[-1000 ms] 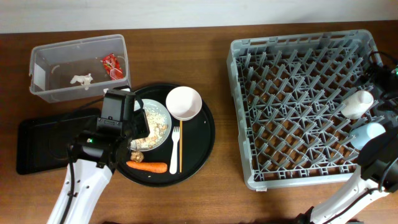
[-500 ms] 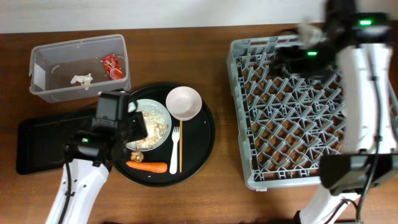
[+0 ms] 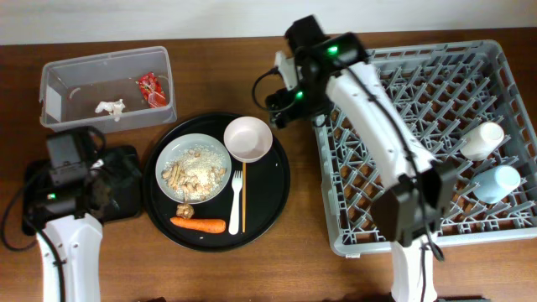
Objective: Sort waste into correct bins and load items into the dishwasher rack
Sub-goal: 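Reach the right gripper to the pink bowl and grasp its rim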
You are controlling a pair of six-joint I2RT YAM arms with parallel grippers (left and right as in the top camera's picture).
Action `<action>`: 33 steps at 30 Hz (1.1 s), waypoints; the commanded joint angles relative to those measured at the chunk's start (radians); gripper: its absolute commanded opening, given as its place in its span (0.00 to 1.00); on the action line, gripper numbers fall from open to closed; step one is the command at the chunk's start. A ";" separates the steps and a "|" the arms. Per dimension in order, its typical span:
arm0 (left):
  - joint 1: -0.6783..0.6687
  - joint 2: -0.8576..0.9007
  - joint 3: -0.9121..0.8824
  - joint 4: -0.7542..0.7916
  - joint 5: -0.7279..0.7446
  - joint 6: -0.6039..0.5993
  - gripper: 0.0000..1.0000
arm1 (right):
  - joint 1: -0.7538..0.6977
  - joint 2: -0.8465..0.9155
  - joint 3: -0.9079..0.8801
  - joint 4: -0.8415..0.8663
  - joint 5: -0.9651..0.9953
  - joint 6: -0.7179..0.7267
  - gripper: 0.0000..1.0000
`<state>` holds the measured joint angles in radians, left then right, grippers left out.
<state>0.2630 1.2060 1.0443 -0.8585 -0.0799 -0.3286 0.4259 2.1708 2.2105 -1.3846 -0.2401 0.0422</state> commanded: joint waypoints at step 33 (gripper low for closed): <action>0.138 0.326 0.209 -0.078 0.111 0.106 0.85 | 0.061 0.293 -0.006 0.170 0.054 0.183 0.33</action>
<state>0.4004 1.5280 1.2392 -0.9329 0.0158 -0.2379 0.4786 2.4531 2.2105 -1.2205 -0.1989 0.1986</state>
